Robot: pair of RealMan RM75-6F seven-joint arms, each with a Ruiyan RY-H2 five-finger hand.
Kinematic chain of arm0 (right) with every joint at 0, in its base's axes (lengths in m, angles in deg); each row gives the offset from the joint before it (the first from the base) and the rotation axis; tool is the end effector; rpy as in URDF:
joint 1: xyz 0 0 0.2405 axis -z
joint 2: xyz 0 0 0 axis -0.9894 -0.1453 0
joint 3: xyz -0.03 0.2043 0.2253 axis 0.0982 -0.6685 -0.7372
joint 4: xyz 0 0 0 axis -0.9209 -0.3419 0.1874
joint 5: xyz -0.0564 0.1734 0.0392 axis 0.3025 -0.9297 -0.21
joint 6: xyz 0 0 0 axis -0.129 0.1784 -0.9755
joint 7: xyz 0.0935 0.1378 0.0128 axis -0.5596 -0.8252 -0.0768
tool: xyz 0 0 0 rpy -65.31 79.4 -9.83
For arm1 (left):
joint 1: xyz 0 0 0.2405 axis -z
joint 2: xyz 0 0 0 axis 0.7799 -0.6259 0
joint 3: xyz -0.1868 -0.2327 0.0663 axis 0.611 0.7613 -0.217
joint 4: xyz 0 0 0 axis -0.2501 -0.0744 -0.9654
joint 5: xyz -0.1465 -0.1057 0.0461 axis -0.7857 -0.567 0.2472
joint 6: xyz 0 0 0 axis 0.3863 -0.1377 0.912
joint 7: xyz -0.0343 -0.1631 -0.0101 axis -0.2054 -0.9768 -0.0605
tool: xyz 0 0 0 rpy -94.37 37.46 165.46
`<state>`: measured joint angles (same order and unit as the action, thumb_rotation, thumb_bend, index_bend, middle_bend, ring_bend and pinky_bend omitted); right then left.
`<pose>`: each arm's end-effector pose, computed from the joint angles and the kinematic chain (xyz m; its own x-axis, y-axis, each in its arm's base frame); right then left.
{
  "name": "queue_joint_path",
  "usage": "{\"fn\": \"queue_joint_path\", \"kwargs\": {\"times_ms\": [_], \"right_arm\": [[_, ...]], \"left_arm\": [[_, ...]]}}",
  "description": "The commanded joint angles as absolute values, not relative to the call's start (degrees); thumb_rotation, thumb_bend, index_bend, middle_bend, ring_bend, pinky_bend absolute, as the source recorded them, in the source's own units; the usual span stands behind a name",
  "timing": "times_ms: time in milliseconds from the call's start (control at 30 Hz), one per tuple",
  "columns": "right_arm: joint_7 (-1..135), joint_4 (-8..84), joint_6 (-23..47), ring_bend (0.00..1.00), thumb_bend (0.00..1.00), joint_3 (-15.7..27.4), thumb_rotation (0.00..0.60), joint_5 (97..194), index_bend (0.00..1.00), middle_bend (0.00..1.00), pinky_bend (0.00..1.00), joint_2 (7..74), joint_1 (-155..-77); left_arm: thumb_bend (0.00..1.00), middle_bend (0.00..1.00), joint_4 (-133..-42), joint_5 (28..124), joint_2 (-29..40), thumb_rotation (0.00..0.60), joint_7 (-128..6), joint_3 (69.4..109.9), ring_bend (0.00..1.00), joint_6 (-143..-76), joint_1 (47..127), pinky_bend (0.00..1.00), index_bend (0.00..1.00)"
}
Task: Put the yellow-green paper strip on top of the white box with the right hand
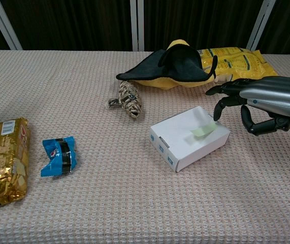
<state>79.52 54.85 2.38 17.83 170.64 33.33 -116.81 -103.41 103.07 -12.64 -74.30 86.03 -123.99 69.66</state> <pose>-0.2261 -0.3150 0.0365 0.6257 -0.2940 0.7226 -0.7107 -0.5968 0.3725 -0.2985 0.2896 0.1890 0.2577 0.0316 0.9657 0.9375 -0.2502 -0.2420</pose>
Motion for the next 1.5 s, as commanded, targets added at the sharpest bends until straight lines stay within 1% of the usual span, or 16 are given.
{"fn": "queue_joint_path", "kwargs": {"times_ms": [33, 300, 600, 933, 1300, 1500], "right_arm": [[79.7, 54.7, 2.1, 0.00, 1.00, 17.9, 0.363, 170.5, 0.32, 0.00, 0.00, 33.4, -116.8], [79.9, 54.1, 1.0, 0.00, 1.00, 18.0, 0.363, 169.7, 0.32, 0.00, 0.00, 33.9, -116.9], [78.9, 54.0, 2.5, 0.00, 1.00, 17.3, 0.362, 171.1, 0.32, 0.00, 0.00, 34.3, -117.1], [80.4, 53.3, 0.8, 0.00, 1.00, 17.5, 0.362, 169.7, 0.32, 0.00, 0.00, 35.0, -117.3], [79.2, 54.3, 3.5, 0.00, 1.00, 17.4, 0.364, 171.5, 0.32, 0.00, 0.00, 33.9, -116.6], [79.7, 53.6, 2.1, 0.00, 1.00, 17.7, 0.363, 170.4, 0.32, 0.00, 0.00, 34.2, -116.7]], "left_arm": [[0.01, 0.15, -103.4, 103.0, -12.6, 0.600, -74.3, 86.0, 0.12, -123.9, 69.7, 0.12, 0.20], [0.01, 0.15, -103.5, 102.8, -12.7, 0.600, -74.2, 86.1, 0.12, -123.6, 69.8, 0.12, 0.20], [0.01, 0.15, -103.4, 102.9, -12.7, 0.600, -74.3, 86.0, 0.12, -123.6, 69.8, 0.12, 0.20], [0.01, 0.15, -103.5, 102.9, -12.9, 0.600, -74.3, 86.1, 0.12, -123.6, 69.8, 0.12, 0.20], [0.02, 0.15, -103.6, 103.0, -12.8, 0.600, -74.1, 86.0, 0.12, -123.7, 69.9, 0.12, 0.20], [0.02, 0.15, -103.6, 103.0, -12.8, 0.600, -74.1, 86.0, 0.12, -123.6, 69.9, 0.12, 0.20]]}}
